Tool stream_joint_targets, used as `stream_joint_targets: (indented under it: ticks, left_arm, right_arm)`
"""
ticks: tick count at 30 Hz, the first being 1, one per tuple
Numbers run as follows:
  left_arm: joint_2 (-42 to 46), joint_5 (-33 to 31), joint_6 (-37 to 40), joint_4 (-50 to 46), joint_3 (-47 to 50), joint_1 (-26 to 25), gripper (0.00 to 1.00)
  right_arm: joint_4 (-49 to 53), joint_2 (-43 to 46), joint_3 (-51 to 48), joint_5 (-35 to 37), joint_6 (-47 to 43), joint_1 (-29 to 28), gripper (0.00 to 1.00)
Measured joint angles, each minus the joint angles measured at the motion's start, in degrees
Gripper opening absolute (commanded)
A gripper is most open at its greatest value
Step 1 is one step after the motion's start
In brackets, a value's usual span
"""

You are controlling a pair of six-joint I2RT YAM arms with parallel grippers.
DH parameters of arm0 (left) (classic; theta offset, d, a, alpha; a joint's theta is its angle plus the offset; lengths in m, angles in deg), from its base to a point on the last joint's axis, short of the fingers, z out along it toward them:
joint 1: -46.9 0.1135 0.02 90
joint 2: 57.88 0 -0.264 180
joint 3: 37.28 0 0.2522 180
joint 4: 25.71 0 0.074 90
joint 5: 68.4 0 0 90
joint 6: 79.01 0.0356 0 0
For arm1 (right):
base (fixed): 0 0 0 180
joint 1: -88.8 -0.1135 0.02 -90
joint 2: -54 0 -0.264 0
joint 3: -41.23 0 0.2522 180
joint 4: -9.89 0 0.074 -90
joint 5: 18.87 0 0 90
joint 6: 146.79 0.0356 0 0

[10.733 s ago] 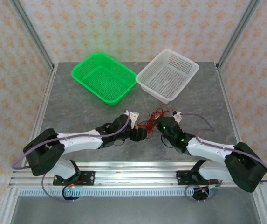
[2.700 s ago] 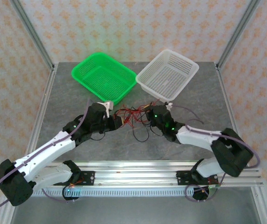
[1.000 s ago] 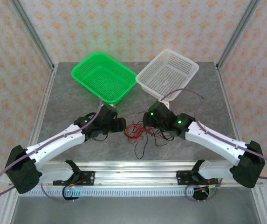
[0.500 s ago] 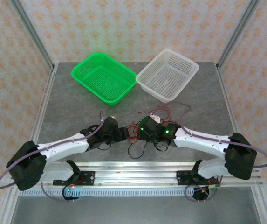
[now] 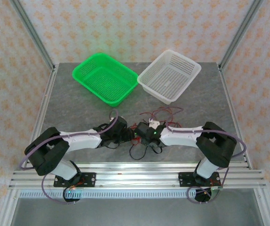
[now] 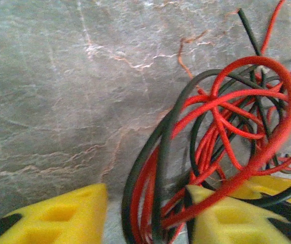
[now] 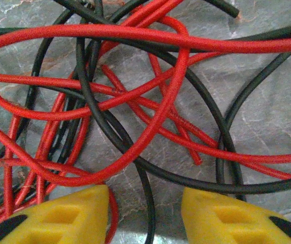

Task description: Untangle the cables

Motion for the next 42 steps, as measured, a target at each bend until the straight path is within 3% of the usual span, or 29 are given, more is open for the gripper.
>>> stream_joint_targets:
  ticks: [2,4,8,14,23,27,28,35,37,42]
  left_arm:
    - [0.0,0.04,0.31,0.7,0.0,-0.02,0.1]
    - [0.0,0.02,0.24,0.85,-0.02,-0.02,0.0]
    - [0.07,-0.94,1.81,-1.53,-1.36,-0.02,0.0]
    - [3.93,-3.48,7.52,-11.5,-6.99,0.22,0.0]
    - [7.13,-7.8,17.33,-25.53,-17.27,1.99,0.0]
    - [7.1,-7.32,19.58,-26.91,-17.88,1.99,0.0]
    - [7.1,-7.08,20.17,-26.93,-17.88,1.99,0.0]
    - [6.71,-6.62,20.59,-26.67,-14.82,2.45,0.0]
    - [5.81,-7.13,19.96,-26.47,-12.79,2.71,0.0]
    - [2.69,-7.37,17.31,-24.0,-7.74,3.67,0.0]
  right_arm:
    - [0.46,-1.01,0.79,0.72,-0.13,0.42,0.26]
    - [0.87,-1.62,1.57,1.09,-0.83,0.85,0.18]
    - [0.59,-2.21,2.19,2.43,-2.19,2.84,0.0]
    - [1.25,-0.5,1.68,5.75,-7.5,8.2,0.0]
    - [6.82,1.49,10.34,13.14,-22.23,8.28,0.0]
    - [9.92,-0.61,14.01,18.38,-26.77,8.04,0.0]
    - [10.51,-1.03,14.56,19.71,-27.71,7.87,0.04]
    - [13.49,-1.51,14.47,24.63,-30.53,8.85,0.55]
    - [13.25,-1.36,13.75,23.39,-30.45,9.33,0.62]
    - [11.78,1.55,10.99,16.46,-27.8,9.42,0.65]
